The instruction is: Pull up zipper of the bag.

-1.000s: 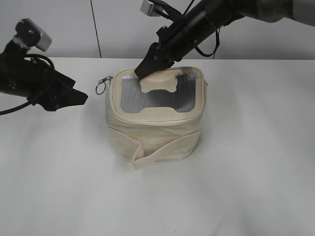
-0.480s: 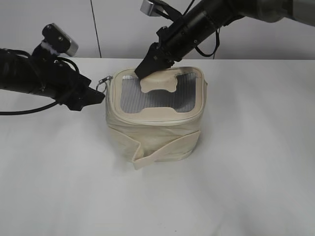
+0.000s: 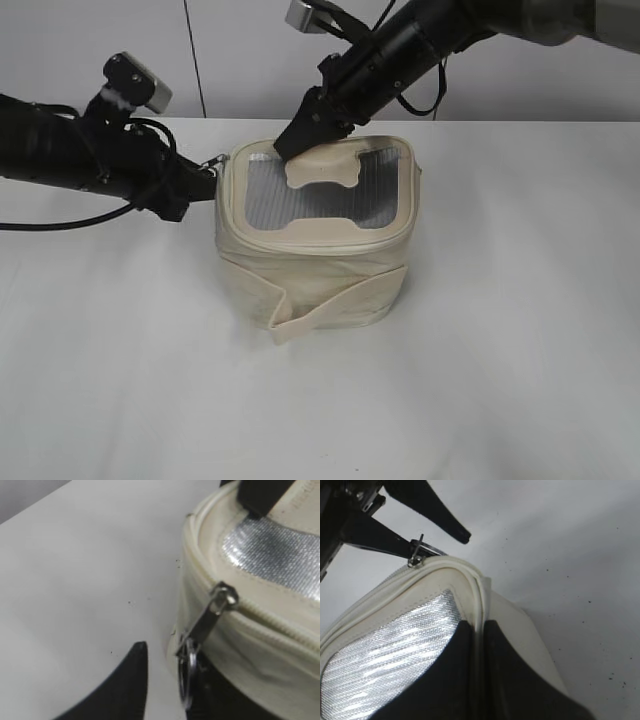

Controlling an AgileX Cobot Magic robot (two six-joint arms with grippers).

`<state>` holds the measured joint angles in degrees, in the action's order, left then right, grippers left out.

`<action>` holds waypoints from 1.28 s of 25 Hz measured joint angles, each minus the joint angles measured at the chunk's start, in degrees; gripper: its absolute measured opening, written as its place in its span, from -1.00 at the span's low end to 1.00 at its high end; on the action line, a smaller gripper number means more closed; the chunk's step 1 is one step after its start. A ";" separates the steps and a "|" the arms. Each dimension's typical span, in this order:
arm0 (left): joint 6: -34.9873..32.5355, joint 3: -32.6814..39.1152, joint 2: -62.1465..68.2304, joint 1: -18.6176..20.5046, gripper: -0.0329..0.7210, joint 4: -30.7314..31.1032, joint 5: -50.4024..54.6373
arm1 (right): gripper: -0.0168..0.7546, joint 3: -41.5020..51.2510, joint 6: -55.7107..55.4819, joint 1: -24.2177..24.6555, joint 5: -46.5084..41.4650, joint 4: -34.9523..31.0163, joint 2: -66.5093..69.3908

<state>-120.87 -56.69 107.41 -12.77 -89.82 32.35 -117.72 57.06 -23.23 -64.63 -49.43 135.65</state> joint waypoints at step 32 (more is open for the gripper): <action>16.40 19.54 -22.64 -3.47 -0.58 13.23 -9.61 | -0.83 0.00 -4.44 -0.13 0.29 -1.28 0.08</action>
<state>-104.47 -37.15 84.77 -16.24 -76.59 22.75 -117.72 52.62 -23.36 -64.34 -50.70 135.74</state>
